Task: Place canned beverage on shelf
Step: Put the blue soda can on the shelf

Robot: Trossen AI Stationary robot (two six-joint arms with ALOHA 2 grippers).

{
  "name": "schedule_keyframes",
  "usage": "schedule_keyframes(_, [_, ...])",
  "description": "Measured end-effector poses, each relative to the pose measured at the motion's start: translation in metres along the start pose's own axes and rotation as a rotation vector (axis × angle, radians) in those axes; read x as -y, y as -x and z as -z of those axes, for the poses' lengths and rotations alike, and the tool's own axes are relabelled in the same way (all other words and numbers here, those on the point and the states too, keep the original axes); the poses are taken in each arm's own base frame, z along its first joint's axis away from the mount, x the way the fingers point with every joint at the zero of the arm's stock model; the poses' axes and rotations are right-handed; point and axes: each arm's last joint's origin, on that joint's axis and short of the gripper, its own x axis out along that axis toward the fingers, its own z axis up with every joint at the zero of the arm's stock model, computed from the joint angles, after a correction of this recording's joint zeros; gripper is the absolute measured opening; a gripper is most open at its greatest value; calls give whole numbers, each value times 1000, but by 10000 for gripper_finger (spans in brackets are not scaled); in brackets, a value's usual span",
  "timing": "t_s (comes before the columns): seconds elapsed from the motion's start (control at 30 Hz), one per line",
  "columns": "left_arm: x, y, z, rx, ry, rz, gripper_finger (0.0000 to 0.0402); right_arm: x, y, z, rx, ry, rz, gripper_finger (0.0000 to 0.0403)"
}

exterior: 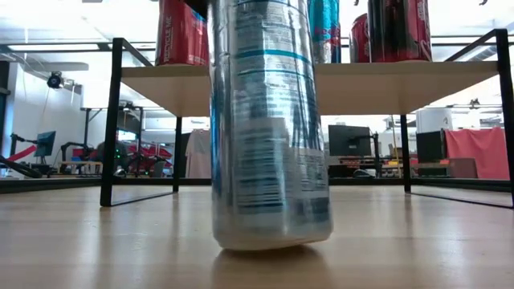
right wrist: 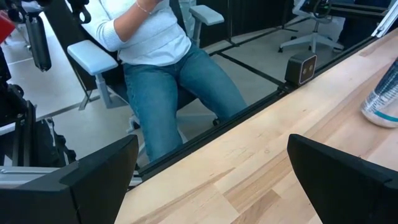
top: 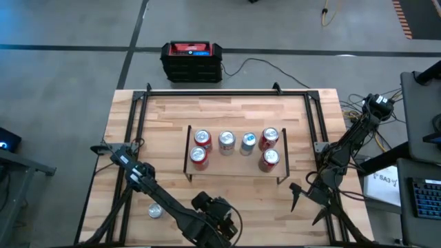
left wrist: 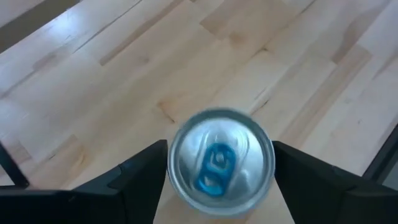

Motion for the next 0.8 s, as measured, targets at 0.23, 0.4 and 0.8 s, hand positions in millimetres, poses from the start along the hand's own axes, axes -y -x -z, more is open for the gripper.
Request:
schedule_keyframes(0.23, [0, 0, 0, 0, -7, 1, 291, 0, 0, 0, 0, 1, 0, 400])
schedule_keyframes(0.4, [5, 0, 0, -13, -42, 47, 303, 0, 0, 0, 0, 1, 0, 400])
schedule_keyframes(0.8, [4, 5, 1, -36, -97, 56, 304, 0, 0, 0, 0, 1, 0, 400])
